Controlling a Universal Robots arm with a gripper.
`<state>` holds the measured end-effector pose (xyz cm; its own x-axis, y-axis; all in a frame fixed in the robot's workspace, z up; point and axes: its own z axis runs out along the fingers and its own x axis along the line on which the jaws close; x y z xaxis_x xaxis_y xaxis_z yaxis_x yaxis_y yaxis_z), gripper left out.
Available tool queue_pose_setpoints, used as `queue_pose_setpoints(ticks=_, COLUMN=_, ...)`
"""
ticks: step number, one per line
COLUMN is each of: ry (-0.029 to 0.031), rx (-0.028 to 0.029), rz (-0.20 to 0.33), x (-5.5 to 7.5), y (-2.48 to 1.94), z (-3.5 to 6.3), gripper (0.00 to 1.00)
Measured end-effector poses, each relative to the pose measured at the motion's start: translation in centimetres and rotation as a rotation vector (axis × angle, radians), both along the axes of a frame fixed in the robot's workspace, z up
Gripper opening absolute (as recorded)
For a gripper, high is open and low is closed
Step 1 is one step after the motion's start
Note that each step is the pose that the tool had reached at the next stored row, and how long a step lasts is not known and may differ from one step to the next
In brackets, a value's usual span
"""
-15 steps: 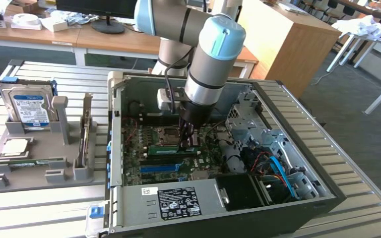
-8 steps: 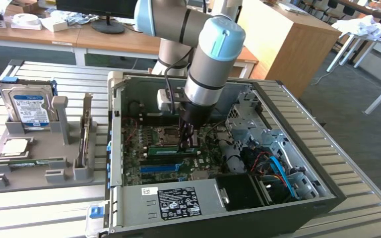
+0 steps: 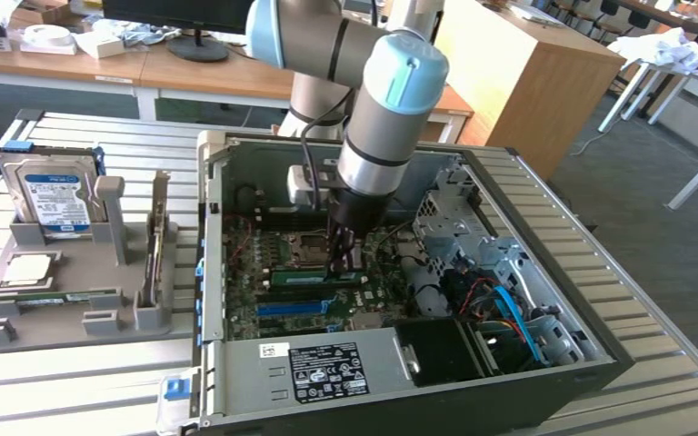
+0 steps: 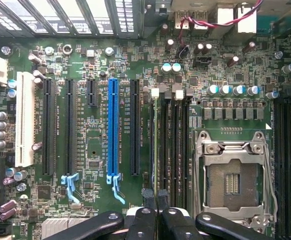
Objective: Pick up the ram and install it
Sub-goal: 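Insert the ram into the slot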
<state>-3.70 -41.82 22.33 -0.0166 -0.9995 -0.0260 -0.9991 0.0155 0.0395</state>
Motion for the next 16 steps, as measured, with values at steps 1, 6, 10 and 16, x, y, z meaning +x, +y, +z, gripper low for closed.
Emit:
queue_pose_setpoints(ticks=1, ry=0.0000, rx=-0.0001, rz=0.000, x=0.00, y=0.00, z=-0.04, gripper=0.12)
queue_pose_setpoints(ticks=6, ry=0.0001, rx=-0.0003, rz=0.000, x=0.00, y=-0.01, z=-0.13, gripper=0.12)
queue_pose_setpoints(ticks=10, ry=0.0000, rx=-0.0002, rz=0.000, x=0.00, y=0.00, z=-0.13, gripper=0.13)
queue_pose_setpoints(ticks=16, ry=0.0000, rx=0.0000, rz=0.000, x=0.00, y=0.00, z=-0.14, gripper=0.31)
